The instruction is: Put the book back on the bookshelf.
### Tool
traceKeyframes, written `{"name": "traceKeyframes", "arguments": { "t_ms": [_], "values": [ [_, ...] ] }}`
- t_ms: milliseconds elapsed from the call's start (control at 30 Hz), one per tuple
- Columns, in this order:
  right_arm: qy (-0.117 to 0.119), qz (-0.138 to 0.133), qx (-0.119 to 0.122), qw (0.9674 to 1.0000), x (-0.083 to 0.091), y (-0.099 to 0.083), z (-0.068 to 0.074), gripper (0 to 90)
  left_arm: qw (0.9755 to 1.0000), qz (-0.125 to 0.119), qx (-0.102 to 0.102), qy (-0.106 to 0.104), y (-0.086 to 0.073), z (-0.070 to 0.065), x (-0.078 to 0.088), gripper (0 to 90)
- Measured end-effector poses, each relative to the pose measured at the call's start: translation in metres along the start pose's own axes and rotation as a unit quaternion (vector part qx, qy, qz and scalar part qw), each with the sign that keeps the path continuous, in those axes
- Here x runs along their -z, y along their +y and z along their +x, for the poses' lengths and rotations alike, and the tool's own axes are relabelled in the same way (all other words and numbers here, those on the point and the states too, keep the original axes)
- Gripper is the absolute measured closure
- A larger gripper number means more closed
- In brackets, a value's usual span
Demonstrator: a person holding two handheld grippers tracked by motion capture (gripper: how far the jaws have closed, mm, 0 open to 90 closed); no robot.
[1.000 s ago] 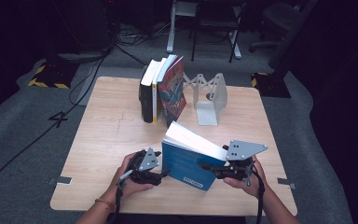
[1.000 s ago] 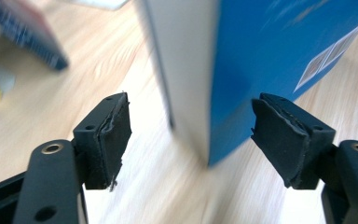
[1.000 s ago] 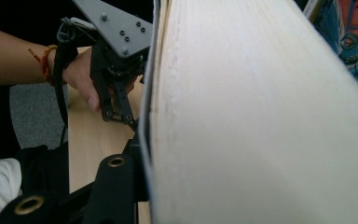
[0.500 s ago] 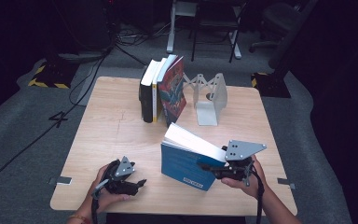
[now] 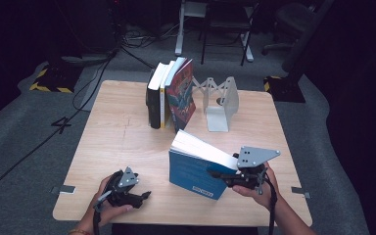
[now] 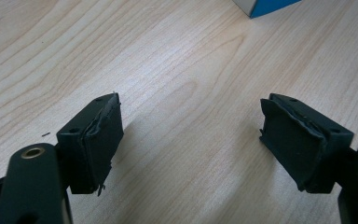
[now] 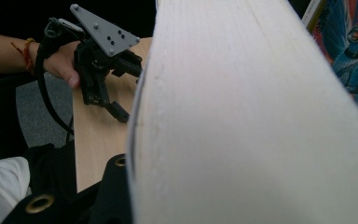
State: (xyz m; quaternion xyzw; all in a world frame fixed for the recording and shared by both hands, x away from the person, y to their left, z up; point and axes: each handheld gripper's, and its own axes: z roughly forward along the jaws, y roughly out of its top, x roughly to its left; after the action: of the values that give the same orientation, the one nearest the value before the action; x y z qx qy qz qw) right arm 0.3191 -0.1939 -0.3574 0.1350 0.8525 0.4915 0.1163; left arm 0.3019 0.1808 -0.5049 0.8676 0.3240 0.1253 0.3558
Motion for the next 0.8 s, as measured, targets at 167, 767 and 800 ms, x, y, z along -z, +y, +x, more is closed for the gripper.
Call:
{"name": "traceKeyframes", "arguments": {
  "t_ms": [167,767,800],
  "values": [
    [-0.002,0.006,-0.004,1.0,-0.002,0.006,-0.001,61.4,1.0,0.001,-0.001,-0.004,0.0,0.001,0.0,20.3],
    [-0.016,0.024,-0.008,0.9996,0.006,0.022,-0.015,61.7,1.0,0.002,0.001,0.001,0.001,0.0,-0.001,19.2],
    [-0.017,0.025,-0.011,0.9995,0.007,0.023,-0.016,61.7,1.0,0.002,0.001,0.001,0.001,0.0,-0.001,19.2]
  ]
}}
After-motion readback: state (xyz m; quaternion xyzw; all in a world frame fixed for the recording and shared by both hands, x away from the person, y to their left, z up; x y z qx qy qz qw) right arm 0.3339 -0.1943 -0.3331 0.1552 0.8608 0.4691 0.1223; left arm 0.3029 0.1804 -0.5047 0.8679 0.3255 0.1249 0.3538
